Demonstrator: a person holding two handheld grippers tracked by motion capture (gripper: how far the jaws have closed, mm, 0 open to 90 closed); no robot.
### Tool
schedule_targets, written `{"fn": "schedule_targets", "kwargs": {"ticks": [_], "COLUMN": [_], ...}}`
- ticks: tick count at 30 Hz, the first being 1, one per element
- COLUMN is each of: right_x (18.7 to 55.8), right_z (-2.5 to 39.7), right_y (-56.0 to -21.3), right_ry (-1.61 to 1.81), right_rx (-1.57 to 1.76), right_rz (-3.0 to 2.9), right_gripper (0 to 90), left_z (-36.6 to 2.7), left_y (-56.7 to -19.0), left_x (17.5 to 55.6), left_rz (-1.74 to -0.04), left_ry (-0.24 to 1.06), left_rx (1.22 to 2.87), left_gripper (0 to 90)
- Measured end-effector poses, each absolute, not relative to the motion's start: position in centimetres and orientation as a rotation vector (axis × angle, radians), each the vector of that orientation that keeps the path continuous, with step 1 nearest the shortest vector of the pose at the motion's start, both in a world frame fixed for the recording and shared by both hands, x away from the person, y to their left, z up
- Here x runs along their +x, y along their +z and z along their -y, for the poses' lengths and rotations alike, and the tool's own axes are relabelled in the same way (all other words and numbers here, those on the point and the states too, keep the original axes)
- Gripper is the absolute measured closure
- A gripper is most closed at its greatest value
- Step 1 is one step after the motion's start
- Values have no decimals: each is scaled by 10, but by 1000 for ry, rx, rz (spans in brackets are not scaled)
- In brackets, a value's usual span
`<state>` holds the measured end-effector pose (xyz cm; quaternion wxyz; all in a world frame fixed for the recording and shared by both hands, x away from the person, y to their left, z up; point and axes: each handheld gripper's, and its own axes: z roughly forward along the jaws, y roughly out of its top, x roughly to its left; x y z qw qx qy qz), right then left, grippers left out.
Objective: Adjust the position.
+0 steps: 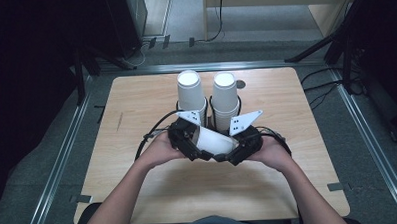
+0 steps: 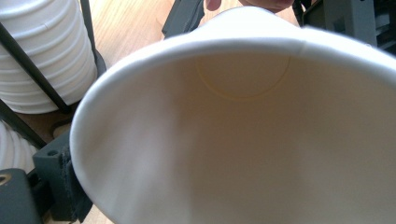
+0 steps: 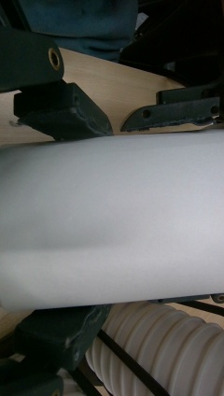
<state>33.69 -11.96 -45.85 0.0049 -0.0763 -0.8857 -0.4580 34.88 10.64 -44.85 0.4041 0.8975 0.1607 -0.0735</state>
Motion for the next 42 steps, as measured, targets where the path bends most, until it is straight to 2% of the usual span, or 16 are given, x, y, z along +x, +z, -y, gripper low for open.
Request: {"fn": "schedule_targets", "kwargs": {"ticks": [3,11,21,31,42], "right_x": [336,335,339,338,341], "right_z": [120,119,121,123,128], "right_y": [-459,-462,-465,-469,-466], "right_ry": [-1421,-1395,-1297,-1237,-1245], "right_rx": [-221,-225,-354,-352,-405], "right_rz": [2780,2780,2743,2780,2789], "right_gripper": [213,213,152,142,142], "left_z": [-110,-108,-113,-124,-115], "left_y": [-446,-446,-443,-430,-427], "left_x": [349,347,350,352,354], "left_rz": [-387,-365,-397,-401,-362], "left_ry": [-202,-191,-202,-161,-111], "left_rx": [2249,2278,2290,2337,2478], "left_gripper": [75,103,113,113,115]}}
